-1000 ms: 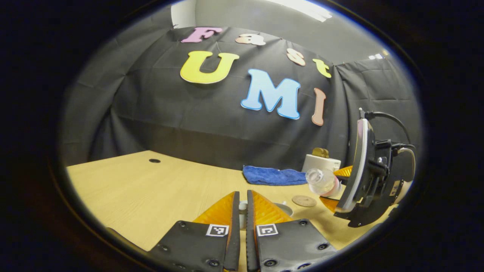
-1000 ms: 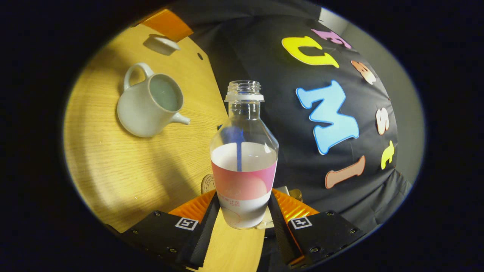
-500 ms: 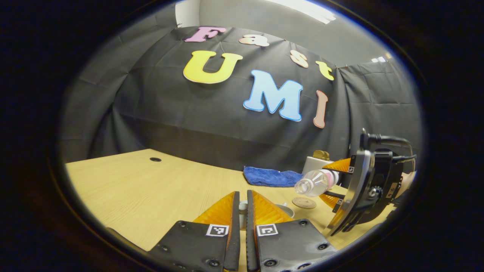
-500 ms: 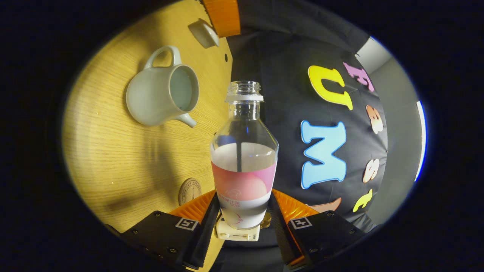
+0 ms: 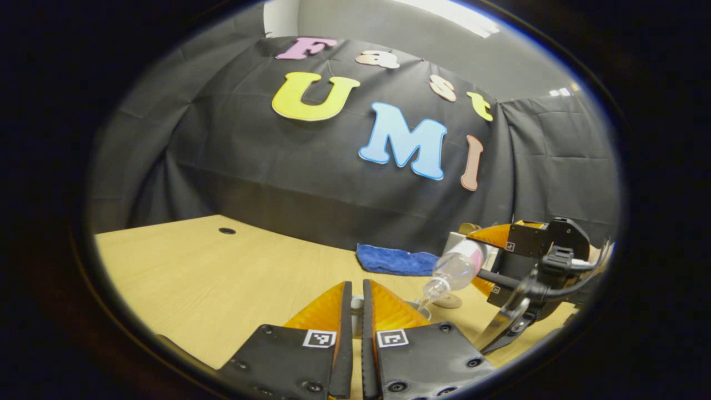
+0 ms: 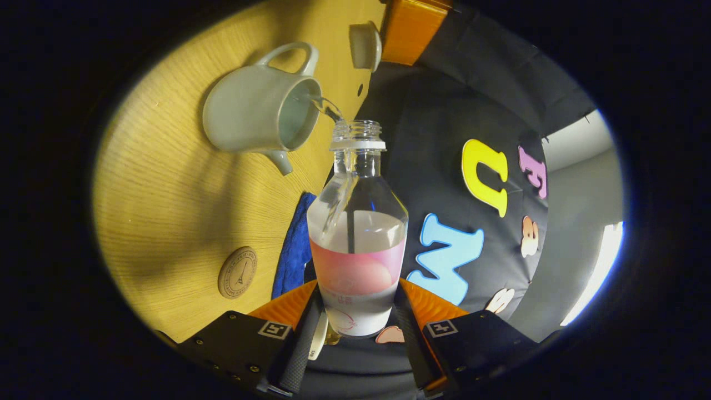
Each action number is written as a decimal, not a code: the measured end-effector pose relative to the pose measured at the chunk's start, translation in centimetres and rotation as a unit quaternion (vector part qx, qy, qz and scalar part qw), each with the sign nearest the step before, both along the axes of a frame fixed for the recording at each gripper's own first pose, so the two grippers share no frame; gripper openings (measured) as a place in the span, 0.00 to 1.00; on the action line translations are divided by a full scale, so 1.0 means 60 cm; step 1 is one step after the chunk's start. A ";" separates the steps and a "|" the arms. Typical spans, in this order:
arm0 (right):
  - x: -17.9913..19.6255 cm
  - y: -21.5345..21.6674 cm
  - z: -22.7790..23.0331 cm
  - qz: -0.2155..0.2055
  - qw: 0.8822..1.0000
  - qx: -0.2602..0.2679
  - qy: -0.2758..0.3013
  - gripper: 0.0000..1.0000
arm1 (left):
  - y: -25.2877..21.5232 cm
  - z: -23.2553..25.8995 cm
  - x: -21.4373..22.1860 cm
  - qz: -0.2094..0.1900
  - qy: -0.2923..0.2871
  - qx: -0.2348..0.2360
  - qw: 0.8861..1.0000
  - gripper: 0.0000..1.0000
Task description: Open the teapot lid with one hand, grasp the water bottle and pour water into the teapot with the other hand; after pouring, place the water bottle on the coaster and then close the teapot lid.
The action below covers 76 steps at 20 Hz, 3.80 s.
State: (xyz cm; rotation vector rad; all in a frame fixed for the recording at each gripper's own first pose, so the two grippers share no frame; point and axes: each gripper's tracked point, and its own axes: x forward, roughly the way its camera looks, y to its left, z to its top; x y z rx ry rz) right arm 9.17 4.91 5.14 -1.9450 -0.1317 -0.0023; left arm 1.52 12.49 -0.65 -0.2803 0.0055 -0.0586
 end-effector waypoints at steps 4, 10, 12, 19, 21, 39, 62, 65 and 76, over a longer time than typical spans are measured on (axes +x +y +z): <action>-0.015 0.003 0.003 0.006 1.000 -0.024 -0.002 0.73 | 0.000 -0.002 0.001 -0.001 0.002 -0.003 1.000 0.14; -0.012 0.008 0.009 0.003 0.999 -0.042 -0.009 0.73 | 0.000 -0.001 0.001 -0.002 0.003 -0.003 1.000 0.13; -0.013 0.012 0.011 0.013 0.998 -0.058 -0.023 0.73 | 0.001 -0.002 0.001 -0.002 0.003 -0.004 1.000 0.13; -0.014 0.019 0.021 0.032 0.991 -0.111 -0.063 0.73 | 0.002 0.000 0.000 -0.001 0.001 -0.006 1.000 0.14; -0.011 0.017 0.029 0.035 0.989 -0.120 -0.074 0.73 | 0.002 0.000 0.000 -0.001 0.001 -0.006 1.000 0.14; -0.005 -0.024 -0.018 0.008 0.998 0.055 0.024 0.73 | 0.014 0.007 0.000 0.013 -0.005 -0.004 1.000 0.13; 0.066 -0.106 -0.133 -0.101 0.697 0.676 0.218 0.74 | 0.001 0.005 0.001 0.008 -0.002 0.023 1.000 0.13; 0.078 -0.103 -0.140 -0.097 0.636 0.732 0.225 0.74 | -0.003 0.006 0.002 0.008 -0.003 0.027 1.000 0.13; 0.080 -0.107 -0.142 -0.113 0.586 0.774 0.211 0.76 | -0.007 0.004 0.002 0.004 0.000 0.030 1.000 0.13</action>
